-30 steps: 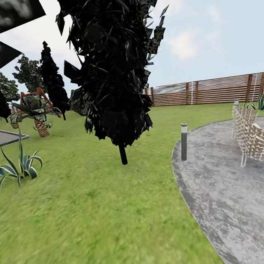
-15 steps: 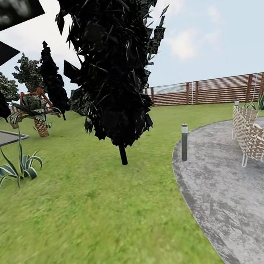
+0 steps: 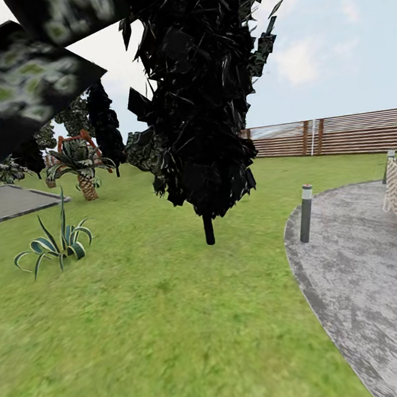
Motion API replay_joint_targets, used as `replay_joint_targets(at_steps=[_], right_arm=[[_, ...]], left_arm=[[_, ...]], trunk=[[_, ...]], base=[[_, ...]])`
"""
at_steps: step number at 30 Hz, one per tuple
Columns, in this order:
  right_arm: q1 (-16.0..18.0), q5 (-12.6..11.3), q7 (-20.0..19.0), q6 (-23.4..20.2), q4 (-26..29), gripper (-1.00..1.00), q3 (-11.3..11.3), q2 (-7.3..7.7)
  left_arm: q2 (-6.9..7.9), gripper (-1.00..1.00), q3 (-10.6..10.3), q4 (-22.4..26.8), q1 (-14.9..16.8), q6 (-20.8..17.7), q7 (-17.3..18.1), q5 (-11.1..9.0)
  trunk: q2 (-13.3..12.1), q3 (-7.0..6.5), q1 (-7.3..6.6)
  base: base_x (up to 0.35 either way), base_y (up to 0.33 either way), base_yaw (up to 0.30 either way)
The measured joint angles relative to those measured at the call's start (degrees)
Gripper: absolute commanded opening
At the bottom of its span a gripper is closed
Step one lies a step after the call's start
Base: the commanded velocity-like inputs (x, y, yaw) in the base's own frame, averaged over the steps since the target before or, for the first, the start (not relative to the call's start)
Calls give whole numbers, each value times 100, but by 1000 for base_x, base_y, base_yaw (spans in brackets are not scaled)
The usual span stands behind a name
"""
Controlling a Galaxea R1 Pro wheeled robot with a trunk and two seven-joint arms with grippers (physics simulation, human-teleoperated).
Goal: Take the three Easter eggs out of the wicker basket on the lawn in the garden, then place them on the lawn next to a single tree (choose any tree) so that all three eggs are next to the same tree and none are left in the basket.
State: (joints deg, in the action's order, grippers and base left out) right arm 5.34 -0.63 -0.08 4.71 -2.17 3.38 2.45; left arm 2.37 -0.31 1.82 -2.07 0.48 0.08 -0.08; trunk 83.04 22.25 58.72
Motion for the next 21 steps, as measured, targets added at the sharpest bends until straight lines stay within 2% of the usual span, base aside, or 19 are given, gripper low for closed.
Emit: replay_joint_targets(at_steps=[16, 21], right_arm=[[2, 20, 0, -8, 1, 100, 3, 1], [1, 37, 0, -8, 2, 100, 12, 1]], left_arm=[[-9, 100, 0, 120, 0, -32, -4, 0], [-9, 100, 0, 120, 0, -32, -7, 0]], trunk=[[1, 0, -3], [1, 0, -3]], base=[[321, 24, 287], [342, -49, 111]])
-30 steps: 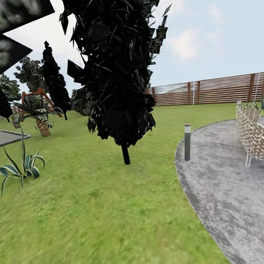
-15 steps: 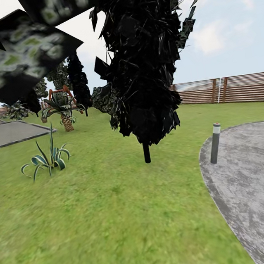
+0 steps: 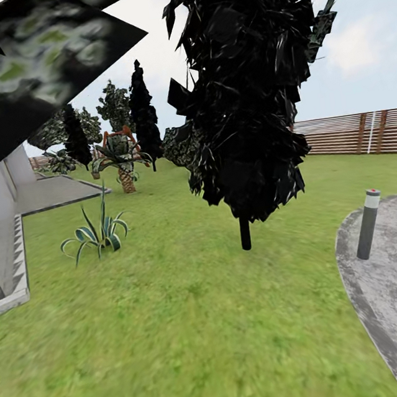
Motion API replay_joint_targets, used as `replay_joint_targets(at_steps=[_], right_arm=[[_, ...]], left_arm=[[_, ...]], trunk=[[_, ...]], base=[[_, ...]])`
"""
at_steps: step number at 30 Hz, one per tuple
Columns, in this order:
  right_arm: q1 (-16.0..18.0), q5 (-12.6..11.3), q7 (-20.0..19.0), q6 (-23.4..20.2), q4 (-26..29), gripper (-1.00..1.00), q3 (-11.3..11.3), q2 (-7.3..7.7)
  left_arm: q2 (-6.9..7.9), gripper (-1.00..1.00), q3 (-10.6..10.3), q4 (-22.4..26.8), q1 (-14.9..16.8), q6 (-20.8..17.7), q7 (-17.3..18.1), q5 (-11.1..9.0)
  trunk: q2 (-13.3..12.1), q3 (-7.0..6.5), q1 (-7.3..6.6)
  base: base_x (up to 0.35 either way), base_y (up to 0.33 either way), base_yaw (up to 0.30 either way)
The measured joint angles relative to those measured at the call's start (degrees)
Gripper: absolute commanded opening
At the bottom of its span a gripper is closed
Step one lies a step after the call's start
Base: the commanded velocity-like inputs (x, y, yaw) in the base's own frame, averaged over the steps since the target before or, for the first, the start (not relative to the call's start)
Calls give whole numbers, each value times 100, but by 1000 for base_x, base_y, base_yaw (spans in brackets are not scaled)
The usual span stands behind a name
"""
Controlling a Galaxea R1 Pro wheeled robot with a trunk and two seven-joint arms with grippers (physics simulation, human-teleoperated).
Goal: Take the three Easter eggs out of the wicker basket on the lawn in the garden, then place them on the lawn next to a single tree (choose any tree) so that all three eggs are next to the same tree and none are left in the basket.
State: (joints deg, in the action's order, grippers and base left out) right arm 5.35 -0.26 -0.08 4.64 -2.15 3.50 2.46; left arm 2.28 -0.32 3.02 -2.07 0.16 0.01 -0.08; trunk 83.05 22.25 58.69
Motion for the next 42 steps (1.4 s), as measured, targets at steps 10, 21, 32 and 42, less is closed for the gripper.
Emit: replay_joint_targets(at_steps=[10, 21, 32, 42], right_arm=[[1, 3, 0, 0, 0, 100, -4, 9], [0, 3, 0, 0, 0, 100, -4, 9], [0, -6, 0, 6, -1, 100, -7, 12], [1, -5, 0, 8, 2, 100, -13, 17]], left_arm=[[-9, 100, 0, -5, 0, 0, -1, 0], [-9, 100, 0, -6, 0, 0, -1, 0], [-9, 100, 0, -6, 0, 0, 3, 0], [0, 100, 0, 1, 0, -8, 10, 0]], trunk=[[0, 0, 0], [0, 0, 0], [0, 0, 0], [-1, 0, 0]], base=[[333, -115, 7], [322, -160, 0], [322, -118, 33], [311, 109, 250]])
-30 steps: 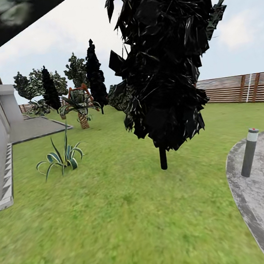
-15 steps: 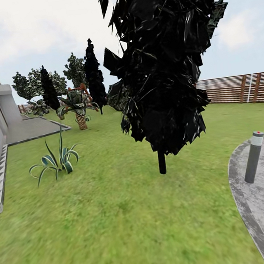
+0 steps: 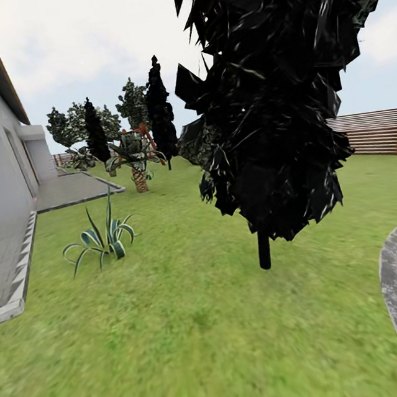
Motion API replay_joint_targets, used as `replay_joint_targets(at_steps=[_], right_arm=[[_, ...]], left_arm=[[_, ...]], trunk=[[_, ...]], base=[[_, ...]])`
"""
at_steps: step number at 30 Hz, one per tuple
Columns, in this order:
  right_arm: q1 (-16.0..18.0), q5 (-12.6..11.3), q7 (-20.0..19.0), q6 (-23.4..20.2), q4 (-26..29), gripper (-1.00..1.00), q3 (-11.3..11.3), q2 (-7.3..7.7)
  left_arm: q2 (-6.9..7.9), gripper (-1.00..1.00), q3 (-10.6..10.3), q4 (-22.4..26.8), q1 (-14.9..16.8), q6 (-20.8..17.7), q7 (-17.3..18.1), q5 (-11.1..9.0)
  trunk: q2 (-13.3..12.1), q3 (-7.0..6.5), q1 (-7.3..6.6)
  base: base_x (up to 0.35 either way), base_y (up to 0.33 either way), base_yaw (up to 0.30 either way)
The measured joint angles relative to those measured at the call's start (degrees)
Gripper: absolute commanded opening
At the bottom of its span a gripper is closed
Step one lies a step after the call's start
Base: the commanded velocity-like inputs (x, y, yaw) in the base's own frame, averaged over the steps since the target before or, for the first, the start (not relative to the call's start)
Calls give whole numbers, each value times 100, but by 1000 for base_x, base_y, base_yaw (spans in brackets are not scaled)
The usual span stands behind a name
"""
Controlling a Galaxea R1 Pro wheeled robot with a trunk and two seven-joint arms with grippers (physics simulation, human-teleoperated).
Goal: Take the three Easter eggs out of the wicker basket on the lawn in the garden, then place them on the lawn next to a single tree (choose any tree) so that all three eggs are next to the same tree and none are left in the basket.
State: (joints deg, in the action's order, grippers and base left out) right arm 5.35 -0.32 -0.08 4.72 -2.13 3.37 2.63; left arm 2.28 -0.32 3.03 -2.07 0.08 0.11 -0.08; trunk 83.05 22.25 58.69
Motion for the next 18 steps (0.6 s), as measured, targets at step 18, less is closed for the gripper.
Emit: replay_joint_targets(at_steps=[18], right_arm=[[0, 8, 0, -9, -1, 100, 16, 0]], left_arm=[[0, 100, 0, -4, 0, -8, 5, 0]], trunk=[[0, 0, 0]], base=[[270, 243, 18]])
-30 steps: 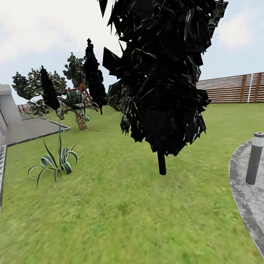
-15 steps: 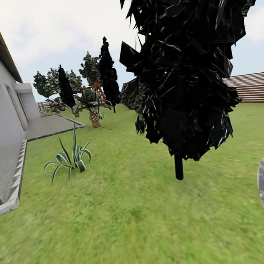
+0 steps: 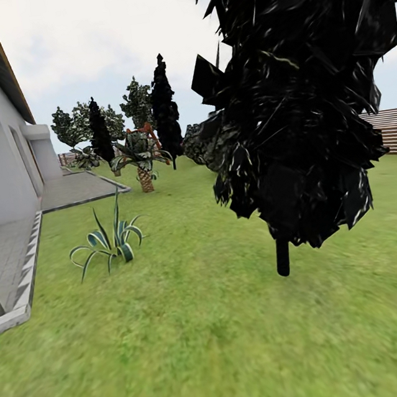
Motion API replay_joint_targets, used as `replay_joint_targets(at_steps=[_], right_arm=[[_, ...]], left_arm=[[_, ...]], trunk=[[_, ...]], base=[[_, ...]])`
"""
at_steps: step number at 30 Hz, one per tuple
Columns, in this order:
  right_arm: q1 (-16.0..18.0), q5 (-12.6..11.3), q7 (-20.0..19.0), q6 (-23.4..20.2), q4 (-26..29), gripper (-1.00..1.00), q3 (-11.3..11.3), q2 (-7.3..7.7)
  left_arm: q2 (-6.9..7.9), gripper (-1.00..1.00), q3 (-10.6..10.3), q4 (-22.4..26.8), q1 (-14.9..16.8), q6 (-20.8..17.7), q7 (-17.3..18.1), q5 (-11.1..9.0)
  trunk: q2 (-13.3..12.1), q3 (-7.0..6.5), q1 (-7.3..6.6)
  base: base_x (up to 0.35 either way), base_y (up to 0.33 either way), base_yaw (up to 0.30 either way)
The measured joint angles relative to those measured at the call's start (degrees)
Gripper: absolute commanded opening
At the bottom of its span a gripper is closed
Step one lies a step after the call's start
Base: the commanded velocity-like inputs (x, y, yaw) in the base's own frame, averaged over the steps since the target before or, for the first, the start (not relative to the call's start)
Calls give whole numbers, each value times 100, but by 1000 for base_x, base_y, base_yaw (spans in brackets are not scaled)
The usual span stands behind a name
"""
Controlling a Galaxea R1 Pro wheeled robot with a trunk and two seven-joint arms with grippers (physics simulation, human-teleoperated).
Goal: Take the three Easter eggs out of the wicker basket on the lawn in the garden, then place them on the lawn next to a single tree (choose any tree) so that all three eggs are next to the same tree and none are left in the basket.
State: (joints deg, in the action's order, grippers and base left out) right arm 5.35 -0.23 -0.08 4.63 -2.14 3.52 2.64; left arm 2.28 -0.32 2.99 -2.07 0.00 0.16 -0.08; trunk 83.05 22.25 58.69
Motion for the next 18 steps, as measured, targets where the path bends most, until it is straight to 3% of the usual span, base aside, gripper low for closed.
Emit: replay_joint_targets(at_steps=[7, 18], right_arm=[[0, 0, 0, 0, 2, 100, -7, 0], [0, 5, 0, 9, 4, 100, 0, -6]], left_arm=[[0, 100, 0, 1, 0, 0, 0, 0], [-6, 100, 0, 0, 0, 5, -6, 0]], trunk=[[0, 0, 0], [0, 0, -1]], base=[[303, 168, 0], [341, 12, 11]])
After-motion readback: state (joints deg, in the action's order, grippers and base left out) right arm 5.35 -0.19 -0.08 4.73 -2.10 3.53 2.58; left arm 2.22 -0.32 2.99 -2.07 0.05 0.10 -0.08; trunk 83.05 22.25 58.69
